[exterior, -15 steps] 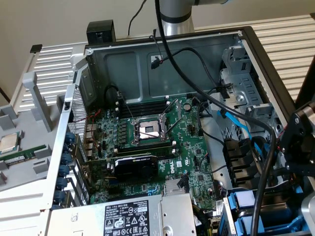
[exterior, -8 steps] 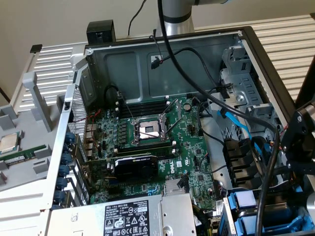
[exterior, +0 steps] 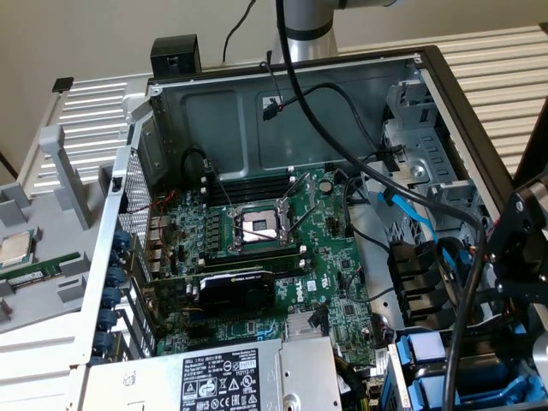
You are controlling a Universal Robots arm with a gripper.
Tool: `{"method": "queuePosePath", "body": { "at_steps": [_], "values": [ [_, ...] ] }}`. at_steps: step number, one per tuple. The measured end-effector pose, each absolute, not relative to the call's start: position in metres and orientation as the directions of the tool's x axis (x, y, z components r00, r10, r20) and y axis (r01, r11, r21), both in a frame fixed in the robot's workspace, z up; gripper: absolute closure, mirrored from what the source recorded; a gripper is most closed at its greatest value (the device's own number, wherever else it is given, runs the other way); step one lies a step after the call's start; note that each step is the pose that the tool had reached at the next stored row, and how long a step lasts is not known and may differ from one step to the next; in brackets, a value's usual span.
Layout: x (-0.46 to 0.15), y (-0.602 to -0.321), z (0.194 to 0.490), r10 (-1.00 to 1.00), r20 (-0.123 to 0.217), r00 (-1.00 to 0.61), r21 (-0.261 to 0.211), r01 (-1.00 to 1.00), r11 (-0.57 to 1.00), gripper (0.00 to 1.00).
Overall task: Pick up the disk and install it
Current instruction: 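Insert the first disk wire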
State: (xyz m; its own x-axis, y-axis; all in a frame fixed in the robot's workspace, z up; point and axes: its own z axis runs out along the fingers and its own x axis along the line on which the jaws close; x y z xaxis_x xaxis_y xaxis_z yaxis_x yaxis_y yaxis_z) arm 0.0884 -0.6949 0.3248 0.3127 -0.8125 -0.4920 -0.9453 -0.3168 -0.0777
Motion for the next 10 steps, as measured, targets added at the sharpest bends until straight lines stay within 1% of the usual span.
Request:
{"method": "queuePosePath", "body": {
  "at_steps": [10],
  "values": [
    [0.0925,-0.6949,0.3238,-0.811,-0.499,0.304,-0.060,-0.946,-0.318,0.57]
  ]
}}
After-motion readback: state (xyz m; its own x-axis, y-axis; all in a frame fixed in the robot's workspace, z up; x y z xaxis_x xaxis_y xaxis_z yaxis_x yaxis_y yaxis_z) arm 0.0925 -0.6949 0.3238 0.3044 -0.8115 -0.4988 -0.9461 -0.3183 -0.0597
